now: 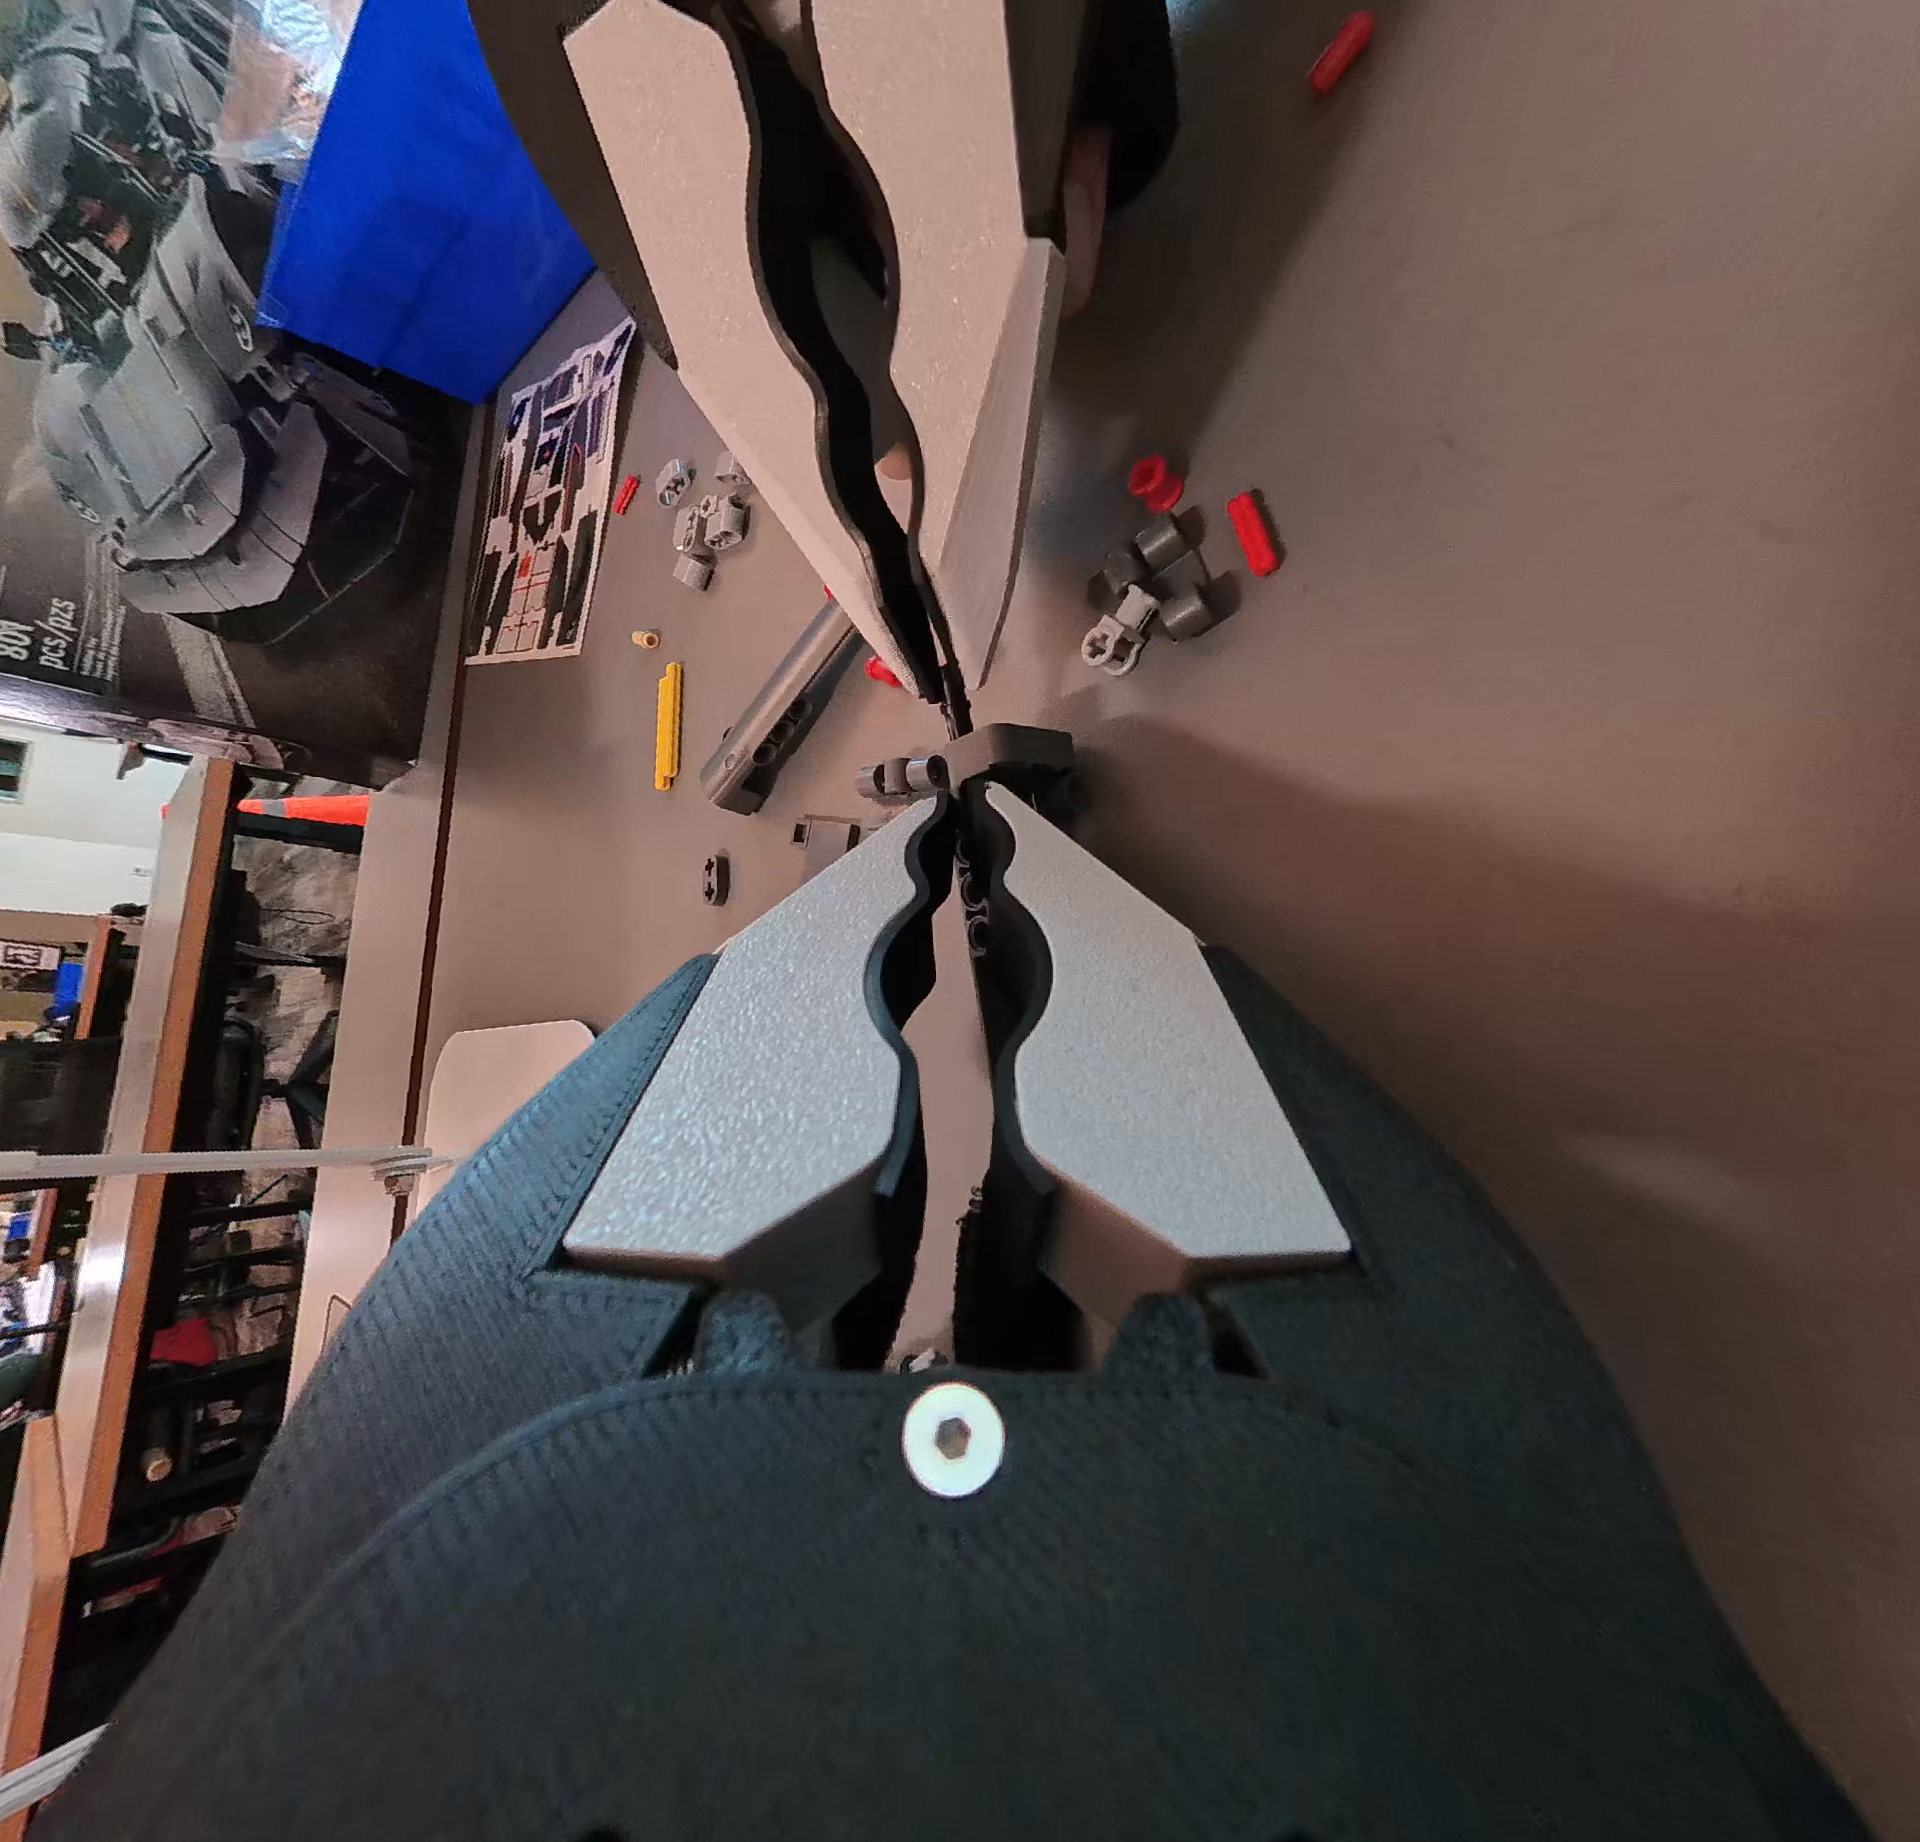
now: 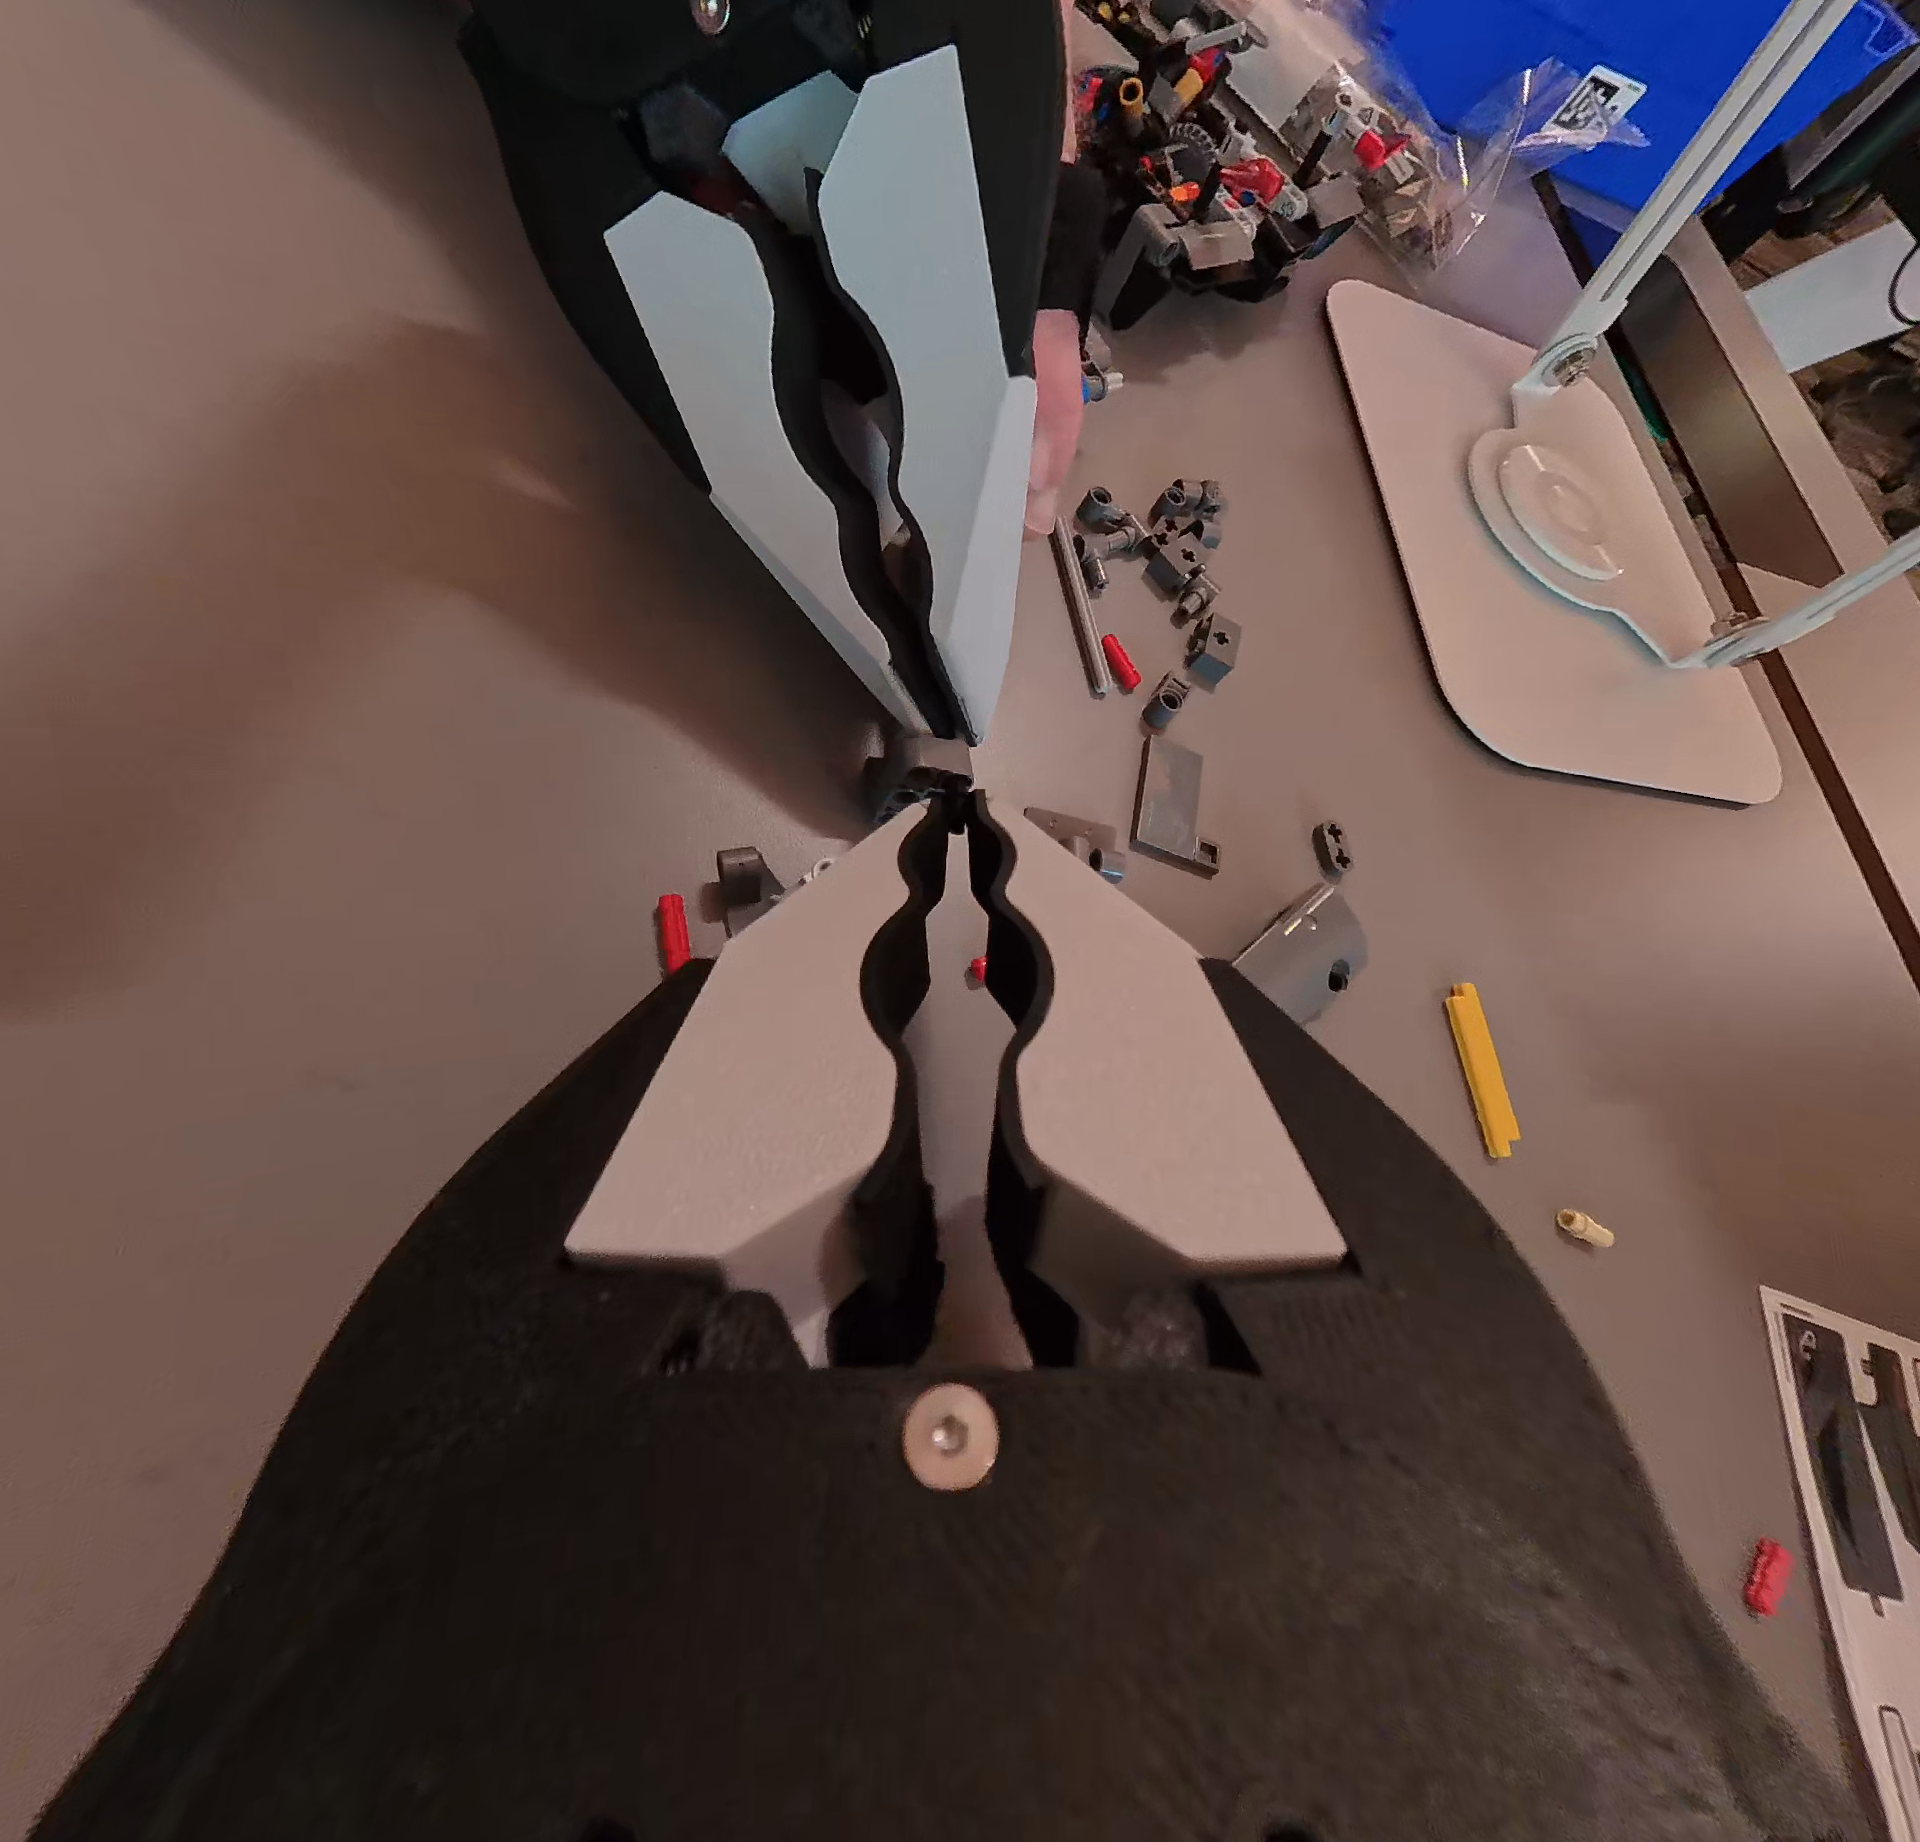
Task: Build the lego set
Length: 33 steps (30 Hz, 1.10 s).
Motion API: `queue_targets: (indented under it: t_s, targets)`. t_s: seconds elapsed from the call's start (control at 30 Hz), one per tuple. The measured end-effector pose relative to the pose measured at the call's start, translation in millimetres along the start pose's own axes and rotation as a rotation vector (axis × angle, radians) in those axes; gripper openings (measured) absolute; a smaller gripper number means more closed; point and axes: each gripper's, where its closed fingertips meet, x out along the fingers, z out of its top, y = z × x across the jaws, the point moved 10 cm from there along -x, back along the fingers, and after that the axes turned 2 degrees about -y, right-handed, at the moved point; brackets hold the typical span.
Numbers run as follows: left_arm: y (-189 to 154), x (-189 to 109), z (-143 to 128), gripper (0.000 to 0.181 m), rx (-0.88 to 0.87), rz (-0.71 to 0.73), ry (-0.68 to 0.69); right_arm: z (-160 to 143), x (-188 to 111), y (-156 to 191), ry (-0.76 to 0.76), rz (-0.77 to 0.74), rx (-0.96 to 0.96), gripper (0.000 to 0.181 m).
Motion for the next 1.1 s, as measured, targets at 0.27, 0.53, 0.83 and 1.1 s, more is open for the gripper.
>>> queue_targets:
  t_s: [0.27, 0.53, 0.83, 1.1]
  targets:
    - [-1.1, -0.1, -0.4, 0.000, 0.014, 0.006, 0.002, -2.1, 0.8, -2.3, -0.009, 0.019, 0.047, 0.002]
    - [-7.2, 3.3, -0.3, 0.000, 0.066, -0.014, 0.028, -3.8, 5.4, 1.6, 0.040, 0.028, 0.013, 0.002]
    - [-3.9, 2.8, -2.5, 0.000, 0.023, -0.063, 0.040, -6.3, 7.8, 5.3, 0.091, 0.058, -0.016, 0.002]
    - [-3.2, 2.2, -3.8, 0.000, 0.013, -0.085, 0.045, -6.9, 5.1, 5.6, 0.148, 0.079, -0.017, 0.002]
